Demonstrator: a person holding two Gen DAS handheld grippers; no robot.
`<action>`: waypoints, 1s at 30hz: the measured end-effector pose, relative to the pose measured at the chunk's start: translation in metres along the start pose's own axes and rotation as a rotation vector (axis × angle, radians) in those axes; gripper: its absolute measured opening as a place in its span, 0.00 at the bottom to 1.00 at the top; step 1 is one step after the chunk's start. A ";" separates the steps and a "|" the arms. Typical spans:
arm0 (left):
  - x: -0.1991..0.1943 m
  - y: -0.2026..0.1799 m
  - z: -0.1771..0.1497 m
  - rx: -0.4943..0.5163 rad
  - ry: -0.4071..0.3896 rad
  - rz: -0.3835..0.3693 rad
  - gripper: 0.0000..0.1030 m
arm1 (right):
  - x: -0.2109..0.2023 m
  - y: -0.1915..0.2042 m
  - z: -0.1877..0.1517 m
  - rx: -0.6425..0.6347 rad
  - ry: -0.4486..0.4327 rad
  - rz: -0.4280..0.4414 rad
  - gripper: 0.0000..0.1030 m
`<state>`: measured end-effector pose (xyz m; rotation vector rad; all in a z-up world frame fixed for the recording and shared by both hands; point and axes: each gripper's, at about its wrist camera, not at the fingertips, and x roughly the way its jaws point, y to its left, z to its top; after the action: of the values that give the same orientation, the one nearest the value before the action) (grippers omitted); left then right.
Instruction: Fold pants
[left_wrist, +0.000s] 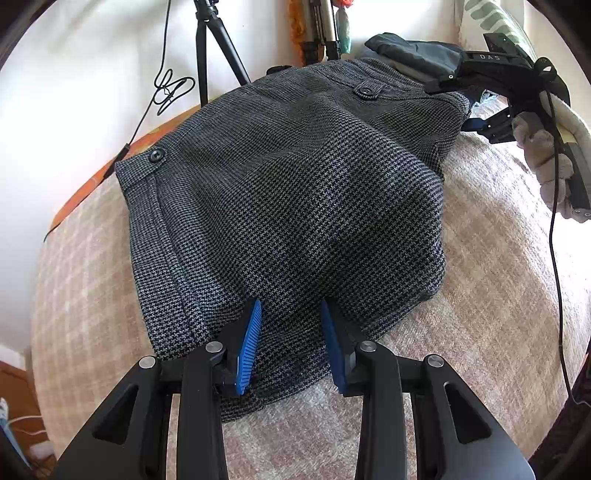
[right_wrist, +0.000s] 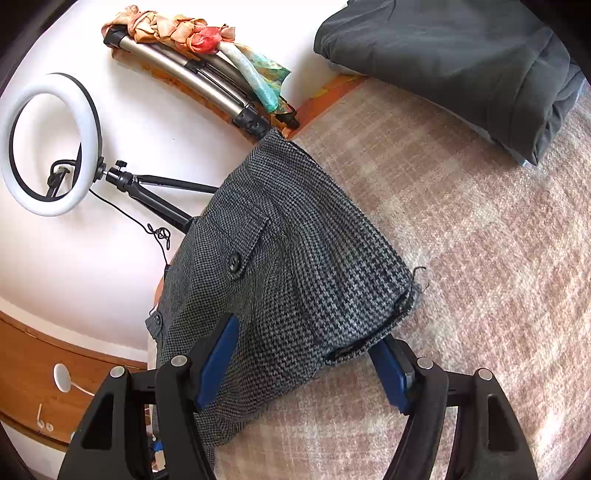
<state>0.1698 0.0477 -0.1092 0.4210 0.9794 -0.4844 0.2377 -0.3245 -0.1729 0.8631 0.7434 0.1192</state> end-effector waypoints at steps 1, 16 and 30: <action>0.000 0.000 0.000 -0.002 0.000 0.000 0.31 | 0.005 0.007 -0.005 0.003 -0.019 -0.014 0.56; -0.038 -0.017 0.063 -0.049 -0.142 -0.062 0.31 | -0.009 0.060 0.021 -0.458 0.004 -0.196 0.20; 0.015 -0.044 0.103 0.005 -0.076 -0.023 0.31 | -0.026 -0.009 0.032 -0.154 -0.006 -0.052 0.65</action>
<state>0.2221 -0.0472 -0.0764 0.3934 0.9111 -0.5203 0.2370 -0.3611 -0.1516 0.6973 0.7406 0.1261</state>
